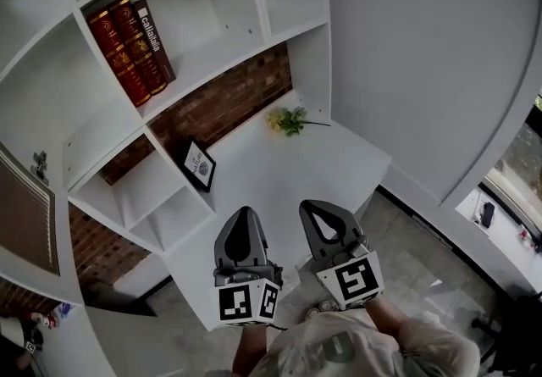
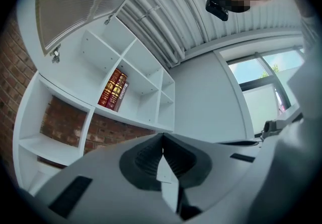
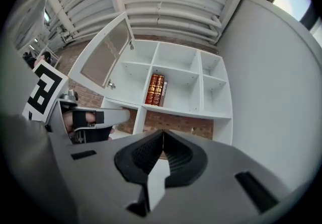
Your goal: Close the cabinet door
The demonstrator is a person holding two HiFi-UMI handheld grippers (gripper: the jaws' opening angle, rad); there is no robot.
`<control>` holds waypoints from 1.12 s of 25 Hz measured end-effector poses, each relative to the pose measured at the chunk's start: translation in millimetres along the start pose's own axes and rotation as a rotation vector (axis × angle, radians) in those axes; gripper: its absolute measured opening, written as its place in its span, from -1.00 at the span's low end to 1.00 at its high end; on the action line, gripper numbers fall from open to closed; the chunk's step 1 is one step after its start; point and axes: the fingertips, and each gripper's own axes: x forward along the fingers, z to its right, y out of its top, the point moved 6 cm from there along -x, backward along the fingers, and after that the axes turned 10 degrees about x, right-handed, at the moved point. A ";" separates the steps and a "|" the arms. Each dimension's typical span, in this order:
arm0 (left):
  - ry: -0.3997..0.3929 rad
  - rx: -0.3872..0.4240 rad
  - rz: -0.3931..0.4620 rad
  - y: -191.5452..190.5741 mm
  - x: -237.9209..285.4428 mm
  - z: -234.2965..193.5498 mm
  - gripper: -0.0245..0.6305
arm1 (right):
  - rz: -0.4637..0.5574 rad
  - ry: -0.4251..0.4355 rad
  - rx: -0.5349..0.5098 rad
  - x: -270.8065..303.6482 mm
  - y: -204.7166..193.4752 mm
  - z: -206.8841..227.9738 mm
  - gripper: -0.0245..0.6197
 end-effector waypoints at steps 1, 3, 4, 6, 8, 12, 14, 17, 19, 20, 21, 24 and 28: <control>0.026 0.009 0.004 0.8 1.3 1.2 -0.88 | 0.011 0.017 0.006 1.0 0.9 4.0 -0.87; 0.082 0.029 0.006 0.8 2.3 4.5 -0.88 | 0.007 0.050 0.030 1.2 -1.9 14.2 -0.87; 0.114 0.041 0.005 0.4 2.4 5.7 -0.88 | -0.007 0.070 0.041 1.9 -4.9 20.0 -0.87; 0.185 0.069 0.001 0.2 1.7 4.1 -0.88 | -0.027 0.125 0.061 8.2 -9.7 27.2 -0.87; 0.249 0.088 -0.002 3.2 -2.9 -3.8 -0.88 | -0.027 0.185 0.082 19.3 -12.8 24.8 -0.87; 0.405 0.150 0.010 18.8 -34.7 -30.4 -0.88 | -0.003 0.336 0.114 46.6 -14.3 -5.1 -0.87; 0.509 0.199 0.000 32.6 -58.0 -45.4 -0.88 | 0.015 0.424 0.124 56.7 -11.1 -26.1 -0.87; 0.711 0.316 0.025 68.3 -97.7 -67.7 -0.88 | 0.040 0.561 0.141 67.8 -3.6 -54.9 -0.87; 0.844 0.401 0.048 99.4 -125.5 -82.0 -0.88 | 0.051 0.647 0.161 74.1 1.9 -73.4 -0.87; 0.884 0.431 0.055 113.6 -137.3 -88.7 -0.87 | 0.057 0.682 0.172 76.1 5.0 -82.8 -0.87; 0.908 0.447 0.066 126.2 -147.9 -95.1 -0.80 | 0.066 0.713 0.183 77.0 8.8 -92.7 -0.87; 0.959 0.452 0.095 154.4 -175.8 -111.2 -0.48 | 0.103 0.816 0.202 73.6 25.3 -127.4 -0.87; 1.039 0.478 0.036 177.8 -204.0 -131.5 -0.46 | 0.097 0.956 0.188 67.0 45.7 -183.0 -0.87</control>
